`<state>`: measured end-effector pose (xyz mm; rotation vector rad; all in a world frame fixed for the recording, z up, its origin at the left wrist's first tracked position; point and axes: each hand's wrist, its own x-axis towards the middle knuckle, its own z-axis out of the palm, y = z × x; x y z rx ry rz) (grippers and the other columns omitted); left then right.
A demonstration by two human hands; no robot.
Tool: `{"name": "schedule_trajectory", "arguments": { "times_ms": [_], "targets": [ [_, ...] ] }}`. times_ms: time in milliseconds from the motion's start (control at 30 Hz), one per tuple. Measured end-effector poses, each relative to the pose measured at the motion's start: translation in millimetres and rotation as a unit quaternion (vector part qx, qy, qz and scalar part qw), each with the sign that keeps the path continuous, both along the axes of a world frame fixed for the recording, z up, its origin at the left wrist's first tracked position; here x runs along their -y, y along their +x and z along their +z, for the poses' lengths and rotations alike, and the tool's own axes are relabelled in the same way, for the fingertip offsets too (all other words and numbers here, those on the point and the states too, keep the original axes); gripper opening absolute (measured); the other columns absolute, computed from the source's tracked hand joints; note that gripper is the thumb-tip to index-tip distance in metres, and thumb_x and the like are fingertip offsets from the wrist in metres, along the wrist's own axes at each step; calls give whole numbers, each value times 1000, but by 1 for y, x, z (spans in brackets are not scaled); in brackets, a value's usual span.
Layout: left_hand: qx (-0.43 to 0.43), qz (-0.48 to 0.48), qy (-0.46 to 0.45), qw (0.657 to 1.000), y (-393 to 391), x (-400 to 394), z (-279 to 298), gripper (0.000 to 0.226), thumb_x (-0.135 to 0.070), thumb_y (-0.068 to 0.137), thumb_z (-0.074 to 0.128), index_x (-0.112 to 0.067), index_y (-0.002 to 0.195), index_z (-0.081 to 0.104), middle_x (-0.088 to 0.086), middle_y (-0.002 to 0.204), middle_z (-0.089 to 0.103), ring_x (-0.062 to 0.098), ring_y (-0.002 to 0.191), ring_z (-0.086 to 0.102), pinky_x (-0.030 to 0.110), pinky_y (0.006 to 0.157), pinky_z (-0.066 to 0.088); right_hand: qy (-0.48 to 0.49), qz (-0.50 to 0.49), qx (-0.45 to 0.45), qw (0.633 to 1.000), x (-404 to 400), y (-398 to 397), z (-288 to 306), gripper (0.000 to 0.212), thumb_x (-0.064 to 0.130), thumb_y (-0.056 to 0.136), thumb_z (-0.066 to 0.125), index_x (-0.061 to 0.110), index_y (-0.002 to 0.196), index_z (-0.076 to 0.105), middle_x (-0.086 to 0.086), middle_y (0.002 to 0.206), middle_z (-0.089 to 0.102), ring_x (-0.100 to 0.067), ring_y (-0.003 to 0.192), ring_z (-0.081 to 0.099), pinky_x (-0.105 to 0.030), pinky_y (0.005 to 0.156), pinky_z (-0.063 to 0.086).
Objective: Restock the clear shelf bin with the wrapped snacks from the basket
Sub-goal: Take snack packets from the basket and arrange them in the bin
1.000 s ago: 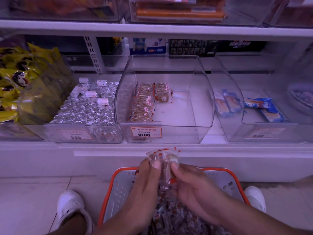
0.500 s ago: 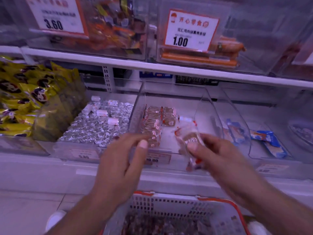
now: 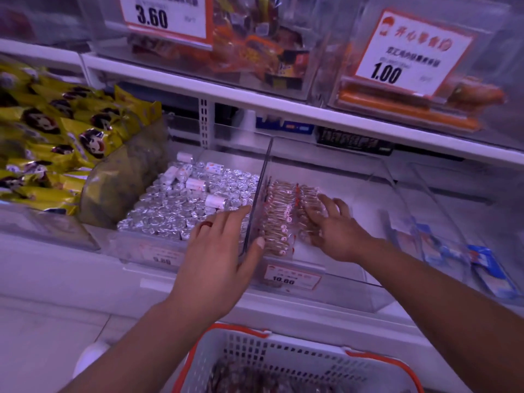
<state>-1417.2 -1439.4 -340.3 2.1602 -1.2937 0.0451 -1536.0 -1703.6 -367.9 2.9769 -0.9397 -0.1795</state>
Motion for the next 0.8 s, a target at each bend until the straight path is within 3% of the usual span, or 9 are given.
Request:
{"name": "schedule_trajectory", "arguments": {
  "times_ms": [67,167,233,333,467,567,633,700,800],
  "targets": [
    [4,-2,7,1000,0,-3,-1,55,-50,97,37,-22,144,42,0,137,55,26,119,52,43,101,41,3,-7,-49,999,4,-1,-3,80,58,97,41,26,158,0,-6,165,-12,-36,150,-11,-54,120,19],
    [16,-4,16,1000,-1,-4,-2,53,-48,98,39,-22,144,41,-1,136,55,25,118,53,43,101,40,75,-11,-84,994,0,9,-5,80,52,102,27,12,154,-19,-17,161,-24,-36,147,-27,-49,122,-7],
    [19,-1,17,1000,-3,-4,-3,52,-47,98,40,-22,144,41,-1,134,56,25,117,55,44,100,41,93,-20,-74,993,-6,15,-3,80,49,102,26,9,153,-21,-19,159,-28,-38,143,-34,-50,120,-14],
    [20,7,13,1000,-5,-4,-3,51,-47,98,39,-21,142,43,0,131,58,26,114,57,45,99,41,111,0,-39,993,-9,20,0,82,42,102,36,5,153,-18,-19,160,-25,-28,133,-41,-50,117,-19],
    [19,17,9,1000,-6,-1,-3,50,-45,97,40,-20,140,46,1,129,60,28,112,58,45,99,41,117,-11,-18,993,-3,17,3,90,43,97,49,5,156,-7,-24,162,-16,-42,146,-25,-51,121,-11],
    [19,21,9,1000,-5,0,-3,49,-45,97,41,-20,139,46,1,129,61,28,111,59,44,98,40,109,22,-15,994,1,11,4,91,41,95,51,7,156,-8,-21,164,-7,-33,150,-19,-51,122,-9],
    [18,22,8,1000,-6,0,-2,49,-44,97,41,-21,139,46,1,129,61,27,110,59,45,99,41,147,18,-4,989,-1,12,3,93,42,94,52,11,156,-9,-16,164,-9,-34,150,-17,-48,124,5],
    [18,25,6,1000,-7,-1,-1,49,-44,97,41,-21,139,46,1,129,61,27,110,60,45,99,41,168,8,28,985,-4,15,2,94,38,91,57,9,157,-3,-16,164,-6,-36,151,-7,-38,124,15],
    [17,27,5,999,-7,-1,-2,48,-43,97,42,-21,139,47,1,128,61,28,109,60,45,98,42,144,28,81,986,-5,14,3,78,26,88,63,2,150,24,-18,155,27,-31,149,9,-15,110,16]
  ]
}}
